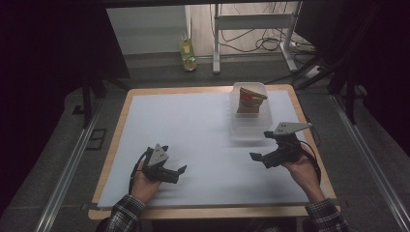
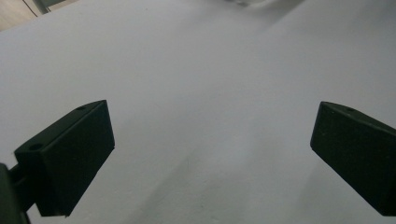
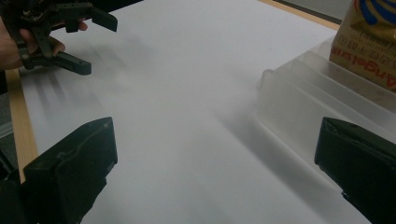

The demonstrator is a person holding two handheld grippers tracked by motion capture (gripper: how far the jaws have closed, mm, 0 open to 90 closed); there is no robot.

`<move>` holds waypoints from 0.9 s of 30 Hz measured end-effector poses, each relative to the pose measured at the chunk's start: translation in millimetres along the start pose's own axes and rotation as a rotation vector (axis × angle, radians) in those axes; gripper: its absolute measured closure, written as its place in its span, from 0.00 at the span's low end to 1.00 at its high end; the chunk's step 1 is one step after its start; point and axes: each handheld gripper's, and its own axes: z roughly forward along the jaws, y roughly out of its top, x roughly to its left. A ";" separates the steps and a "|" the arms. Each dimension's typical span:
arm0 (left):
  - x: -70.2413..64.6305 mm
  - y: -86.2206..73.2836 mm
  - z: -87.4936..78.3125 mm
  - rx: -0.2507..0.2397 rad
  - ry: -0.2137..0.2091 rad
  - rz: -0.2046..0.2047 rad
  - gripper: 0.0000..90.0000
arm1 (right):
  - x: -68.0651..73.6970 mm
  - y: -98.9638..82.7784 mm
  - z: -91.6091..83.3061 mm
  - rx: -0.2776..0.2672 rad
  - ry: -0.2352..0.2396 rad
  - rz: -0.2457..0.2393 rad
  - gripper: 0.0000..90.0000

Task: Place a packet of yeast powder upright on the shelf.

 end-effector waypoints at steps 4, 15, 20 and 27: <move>0.0 0.2 -0.1 0.001 0.000 0.005 0.00 | 0.9 -6.9 -1.6 0.010 -0.010 0.003 0.00; 0.2 0.1 0.3 0.011 -0.005 0.014 0.00 | 5.3 -24.3 -3.7 0.015 -0.010 0.016 0.00; 0.3 0.1 0.3 0.012 -0.004 0.013 0.00 | 6.2 -33.9 -3.0 0.031 -0.010 0.019 0.00; -0.2 -0.2 1.2 0.019 -0.008 0.012 0.00 | 4.3 -49.8 0.5 0.068 -0.012 0.042 0.00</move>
